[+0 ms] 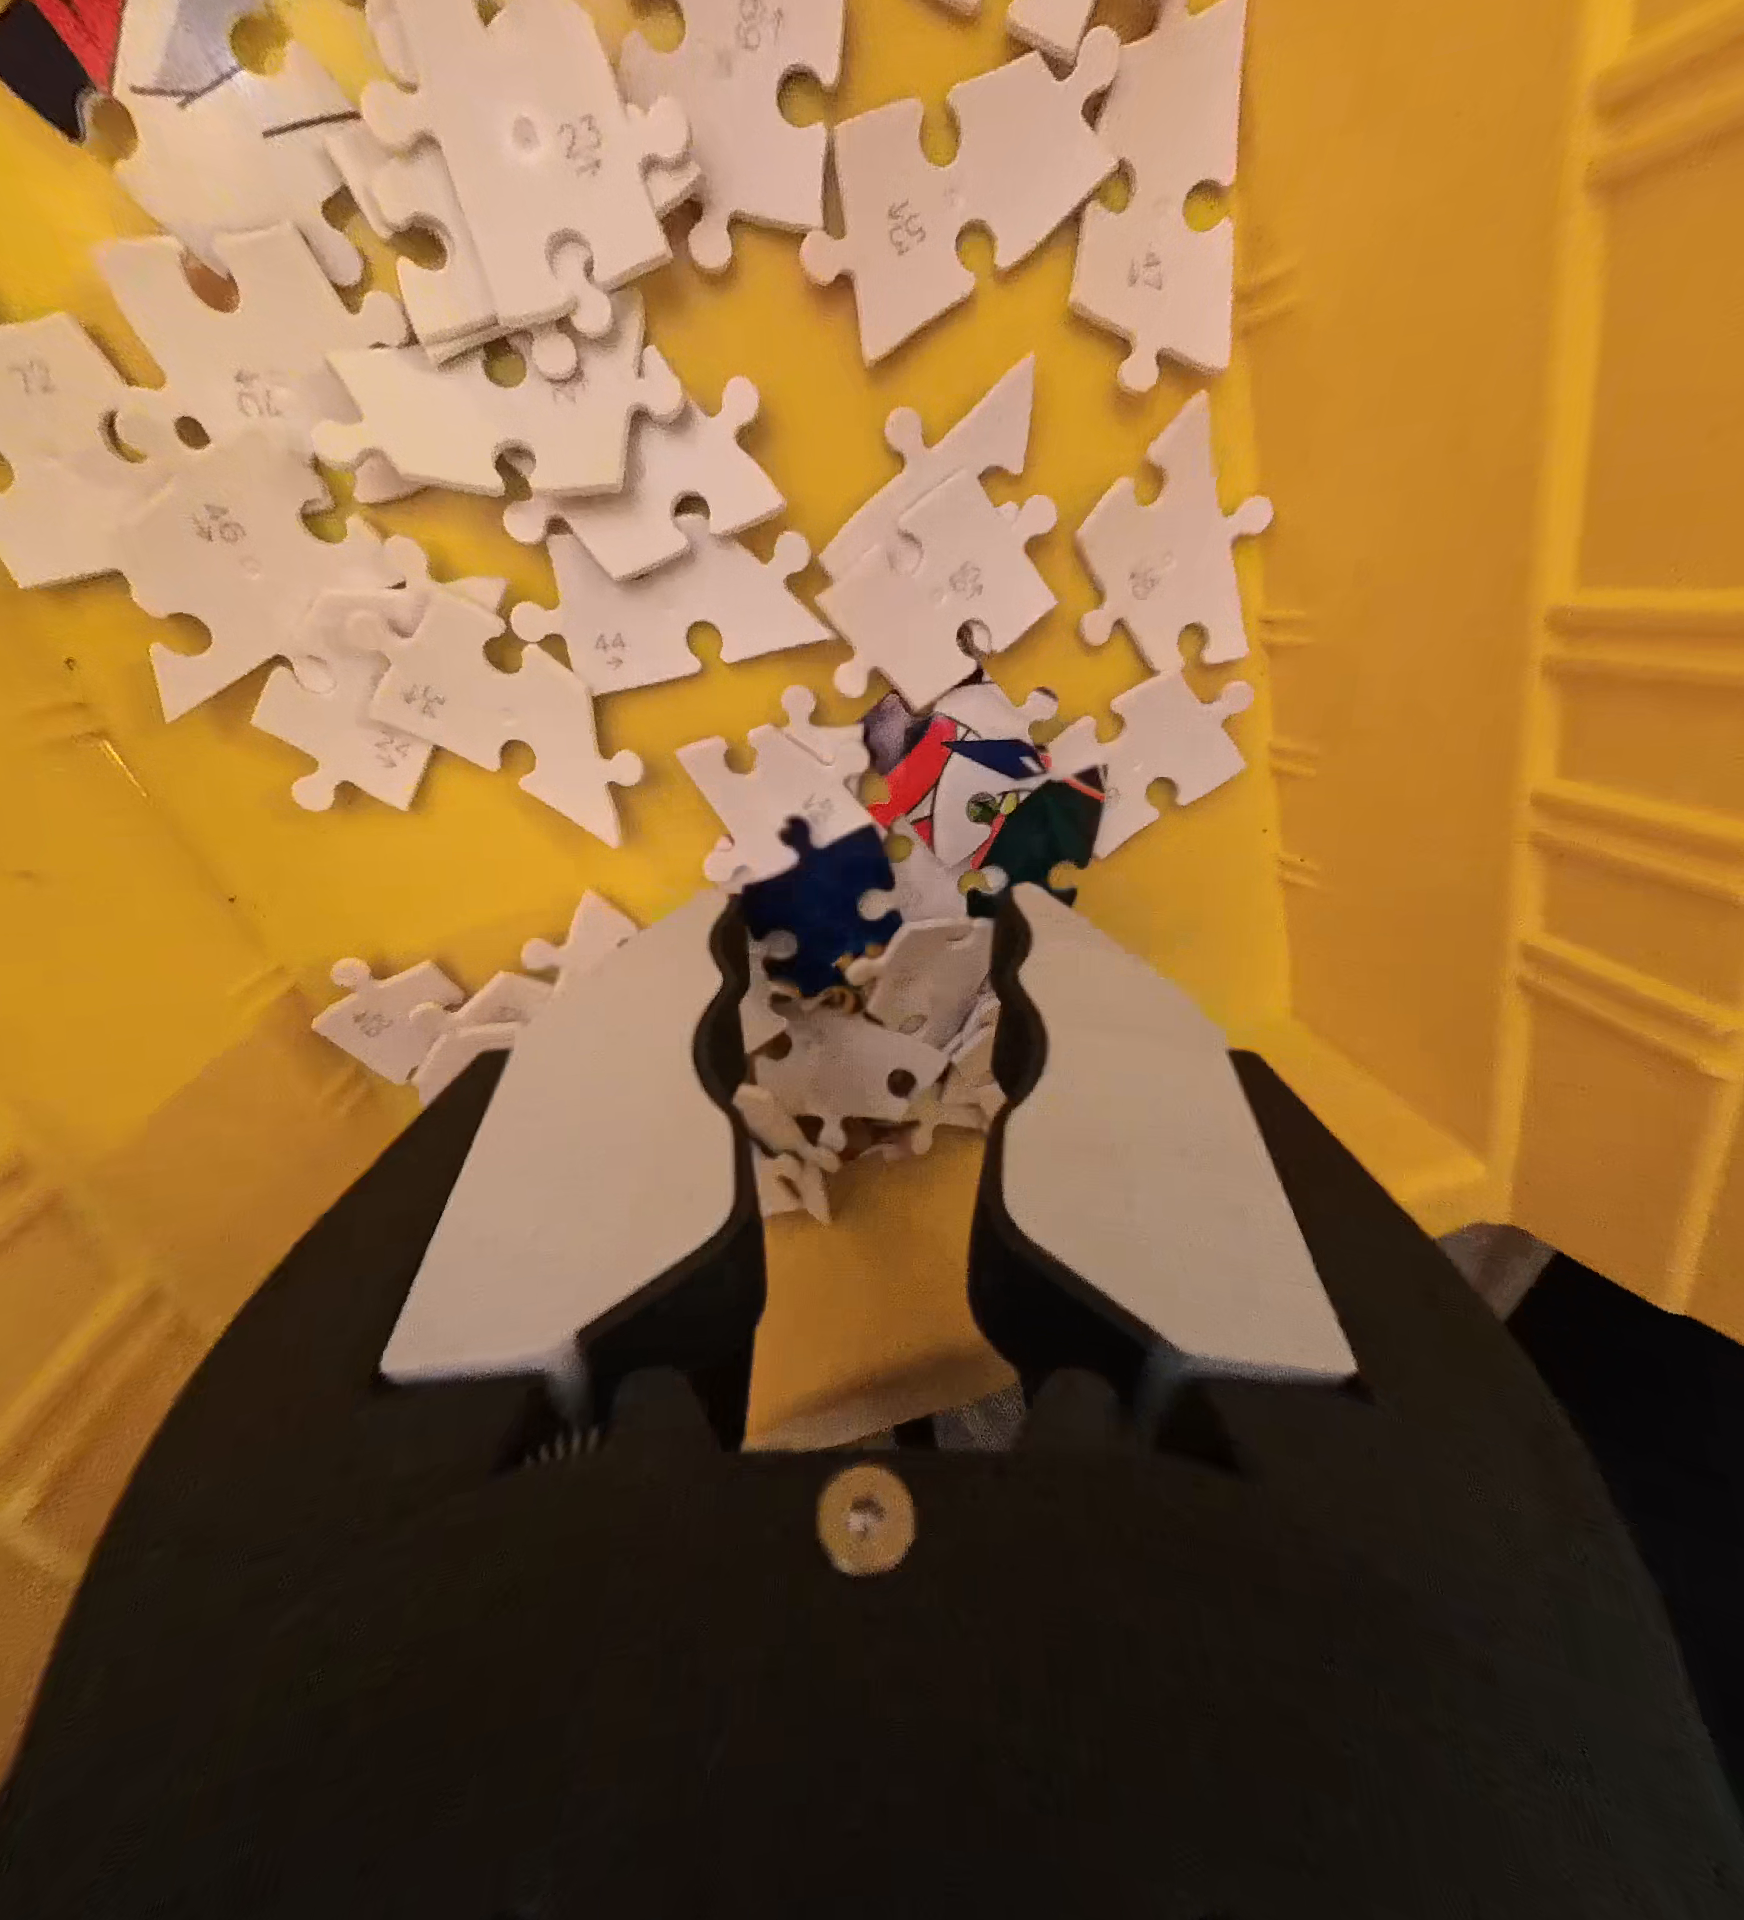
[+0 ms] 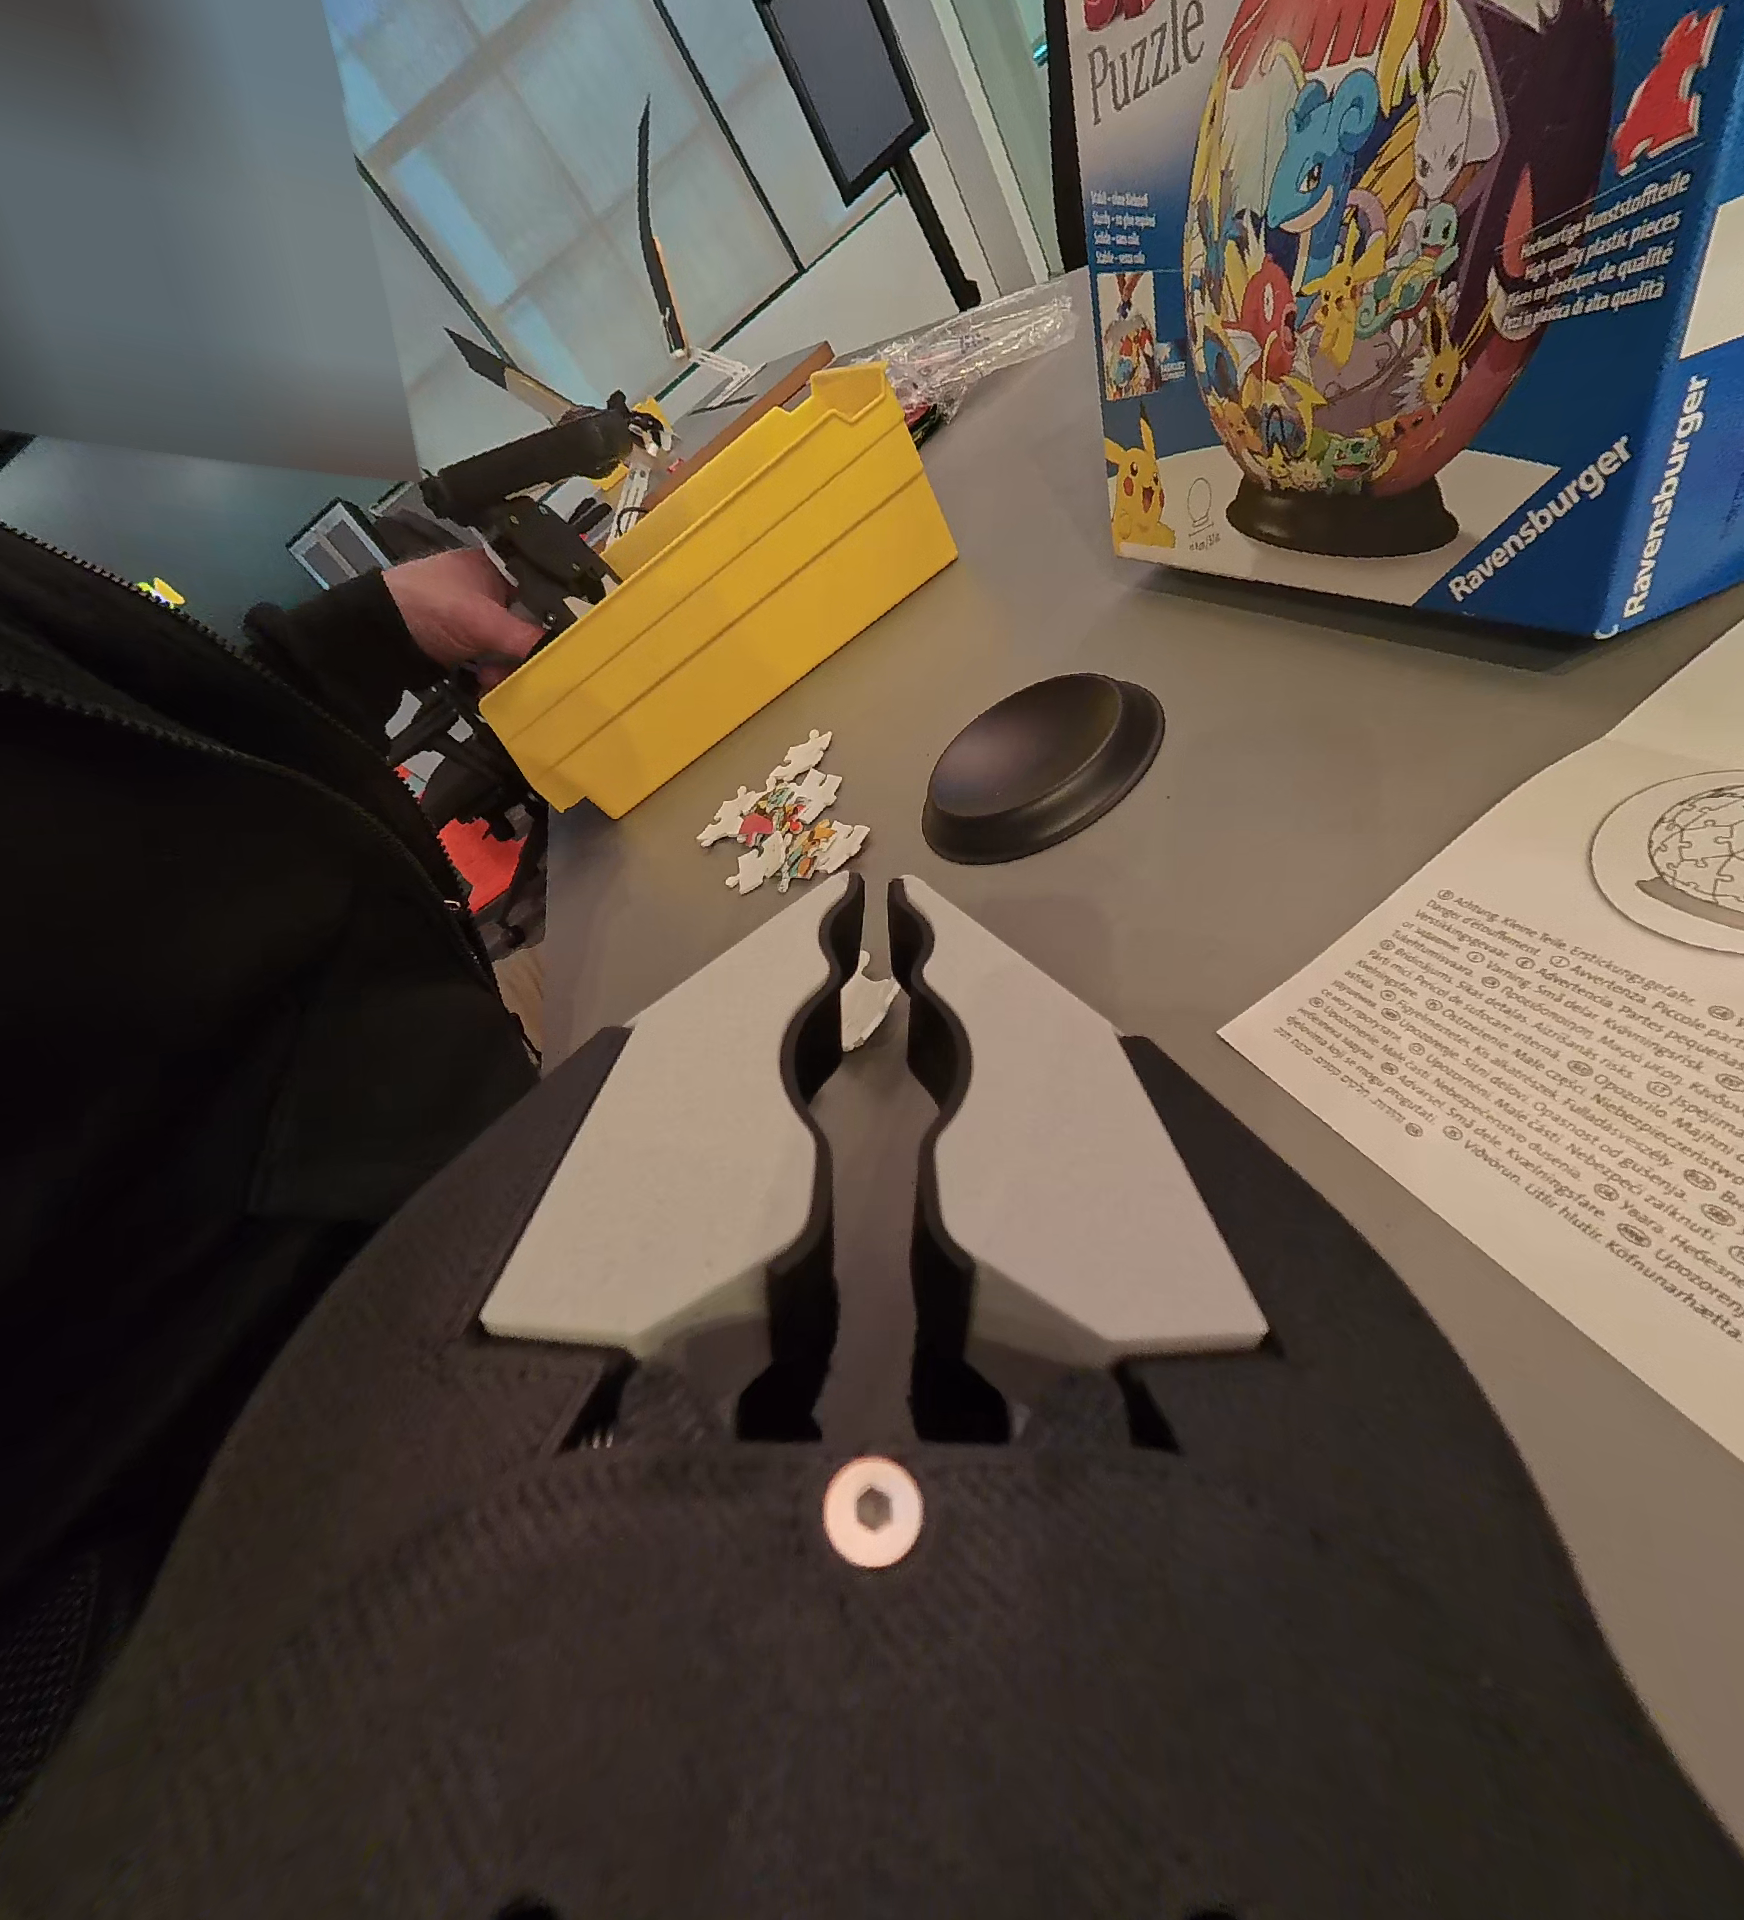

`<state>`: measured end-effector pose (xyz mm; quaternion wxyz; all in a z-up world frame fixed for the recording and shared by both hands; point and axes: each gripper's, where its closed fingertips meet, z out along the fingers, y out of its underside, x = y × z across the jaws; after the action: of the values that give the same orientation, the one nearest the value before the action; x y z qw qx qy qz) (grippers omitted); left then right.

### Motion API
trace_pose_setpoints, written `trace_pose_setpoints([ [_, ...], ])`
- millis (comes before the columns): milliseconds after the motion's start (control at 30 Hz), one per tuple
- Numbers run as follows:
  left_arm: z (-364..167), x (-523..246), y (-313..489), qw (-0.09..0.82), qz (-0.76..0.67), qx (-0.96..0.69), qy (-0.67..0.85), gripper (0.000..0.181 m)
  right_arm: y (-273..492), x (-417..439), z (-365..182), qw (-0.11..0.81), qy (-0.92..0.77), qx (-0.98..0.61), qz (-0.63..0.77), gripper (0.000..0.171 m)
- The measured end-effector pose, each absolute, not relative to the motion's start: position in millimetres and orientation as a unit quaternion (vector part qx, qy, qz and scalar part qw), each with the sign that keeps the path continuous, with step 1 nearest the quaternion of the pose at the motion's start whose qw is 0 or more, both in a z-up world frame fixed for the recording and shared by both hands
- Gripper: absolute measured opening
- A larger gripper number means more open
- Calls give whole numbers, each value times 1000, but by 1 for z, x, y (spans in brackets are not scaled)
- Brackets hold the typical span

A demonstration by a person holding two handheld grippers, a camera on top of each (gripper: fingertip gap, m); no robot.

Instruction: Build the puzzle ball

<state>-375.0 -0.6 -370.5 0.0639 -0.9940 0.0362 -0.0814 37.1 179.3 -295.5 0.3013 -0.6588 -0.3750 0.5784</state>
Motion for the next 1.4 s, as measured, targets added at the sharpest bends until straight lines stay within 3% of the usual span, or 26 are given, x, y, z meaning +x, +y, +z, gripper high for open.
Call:
trace_pose_setpoints([
  [67, -372, -376, -4, 58, -76, -995, 38, 26, 179, 37, -296, 301, -375, -659, 579, 3],
  [233, -365, -388, -7, 68, -47, -996, 40, 25, 179, 37, -295, 301, -375, -658, 579, 3],
  [467, -332, -410, 31, 180, -47, -982, 7, 25, 179, 37, -295, 302, -375, -657, 579, 3],
  [700, -221, -364, 76, 472, -384, -794, 0, 25, 179, 38, -295, 302, -375, -657, 580, 3],
  [767, -190, -360, 70, 525, -455, -719, 13, 2, 179, 38, -295, 302, -375, -657, 580, 3],
  [867, -167, -361, 61, 564, -504, -653, 18, 2, 179, 38, -294, 303, -375, -656, 580, 3],
  [1000, -176, -364, 59, 564, -489, -665, 19, 2, 179, 38, -294, 304, -375, -655, 581, 3],
  [1033, -175, -366, 59, 574, -471, -669, 21, 2, 179, 38, -294, 304, -375, -655, 581, 3],
  [1167, -179, -364, 69, 595, -179, -776, 108, 2, 179, 38, -295, 303, -375, -657, 580, 3],
  [1300, -186, -357, 79, 484, 233, -794, 284, 2, 179, 37, -296, 301, -376, -659, 579, 3],
  [1400, -182, -342, 86, 460, 329, -750, 343, 2, 179, 37, -295, 302, -376, -657, 579, 3],
])
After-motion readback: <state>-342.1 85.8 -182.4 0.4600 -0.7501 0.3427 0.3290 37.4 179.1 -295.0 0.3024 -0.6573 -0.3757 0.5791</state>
